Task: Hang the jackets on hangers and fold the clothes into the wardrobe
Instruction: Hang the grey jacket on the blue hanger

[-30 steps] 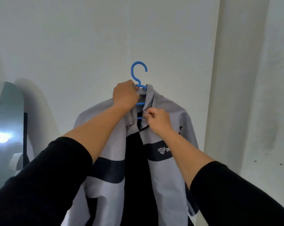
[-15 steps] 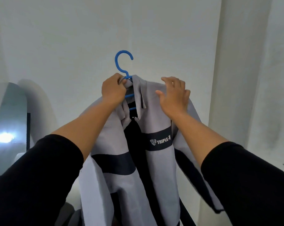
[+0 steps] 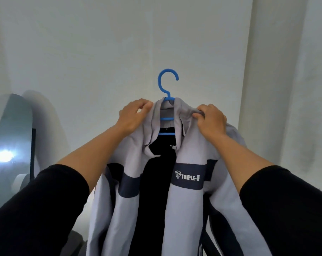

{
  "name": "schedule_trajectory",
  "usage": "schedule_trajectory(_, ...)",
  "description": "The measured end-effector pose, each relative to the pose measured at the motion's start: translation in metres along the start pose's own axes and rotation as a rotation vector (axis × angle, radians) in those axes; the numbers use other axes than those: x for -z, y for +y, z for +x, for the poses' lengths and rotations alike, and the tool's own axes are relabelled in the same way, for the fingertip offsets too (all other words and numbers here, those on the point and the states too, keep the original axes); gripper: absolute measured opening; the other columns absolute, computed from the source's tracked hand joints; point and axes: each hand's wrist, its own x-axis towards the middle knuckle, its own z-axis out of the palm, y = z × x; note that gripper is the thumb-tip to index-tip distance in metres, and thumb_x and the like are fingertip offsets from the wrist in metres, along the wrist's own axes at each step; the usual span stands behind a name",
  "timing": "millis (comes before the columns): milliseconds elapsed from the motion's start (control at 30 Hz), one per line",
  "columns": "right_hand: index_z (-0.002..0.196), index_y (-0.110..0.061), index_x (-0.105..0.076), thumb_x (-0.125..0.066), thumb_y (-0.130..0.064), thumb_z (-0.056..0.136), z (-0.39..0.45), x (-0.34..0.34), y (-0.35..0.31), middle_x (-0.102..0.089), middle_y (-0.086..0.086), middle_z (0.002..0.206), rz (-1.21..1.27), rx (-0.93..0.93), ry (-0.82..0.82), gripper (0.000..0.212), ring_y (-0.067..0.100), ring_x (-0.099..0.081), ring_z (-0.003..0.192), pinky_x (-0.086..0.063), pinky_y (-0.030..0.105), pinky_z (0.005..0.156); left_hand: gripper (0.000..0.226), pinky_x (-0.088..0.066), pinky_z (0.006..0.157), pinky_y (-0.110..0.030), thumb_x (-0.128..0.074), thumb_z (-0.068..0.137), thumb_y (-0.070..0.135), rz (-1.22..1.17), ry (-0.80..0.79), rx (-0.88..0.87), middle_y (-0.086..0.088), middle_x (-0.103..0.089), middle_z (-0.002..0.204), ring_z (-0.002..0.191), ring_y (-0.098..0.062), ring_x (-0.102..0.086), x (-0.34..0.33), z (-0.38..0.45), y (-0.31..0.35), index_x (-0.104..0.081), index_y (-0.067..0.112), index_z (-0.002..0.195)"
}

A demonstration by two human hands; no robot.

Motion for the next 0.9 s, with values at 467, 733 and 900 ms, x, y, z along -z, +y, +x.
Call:
schedule_trajectory(467, 0.099, -0.02, -0.07, -0.055, -0.03, 0.091, -0.047, 0.092, 0.055, -0.062, 0.005, 0.098, -0.179, -0.126, 0.142, 0.02, 0.025, -0.053, 0.099, -0.035, 0.039, 0.083, 0.019, -0.028, 0.068, -0.01, -0.045, 0.092, 0.007, -0.133, 0.051, 0.002, -0.002, -0.063, 0.087, 0.081, -0.014, -0.052, -0.07, -0.014, 0.04, -0.064, 0.007, 0.093)
schedule_trajectory(733, 0.101, -0.014, -0.072, -0.059, -0.022, 0.089, -0.08, 0.152, 0.096, -0.07, 0.009, 0.103, -0.182, -0.213, 0.305, 0.02, 0.029, -0.061, 0.1, -0.042, 0.039, 0.091, 0.019, -0.031, 0.074, -0.015, -0.046, 0.092, 0.011, -0.227, 0.05, -0.01, -0.007, -0.067, 0.094, 0.082, -0.014, -0.052, -0.119, -0.011, 0.106, -0.064, 0.009, 0.093)
schedule_trajectory(900, 0.103, -0.019, -0.072, -0.059, -0.024, 0.088, -0.094, 0.188, 0.129, -0.072, 0.003, 0.104, -0.272, -0.245, 0.32, 0.02, 0.026, -0.062, 0.103, -0.041, 0.039, 0.092, 0.019, -0.044, 0.084, -0.032, -0.046, 0.092, 0.013, -0.239, 0.034, -0.022, -0.009, -0.068, 0.096, 0.091, -0.027, -0.06, -0.15, -0.009, 0.147, -0.065, 0.011, 0.094)
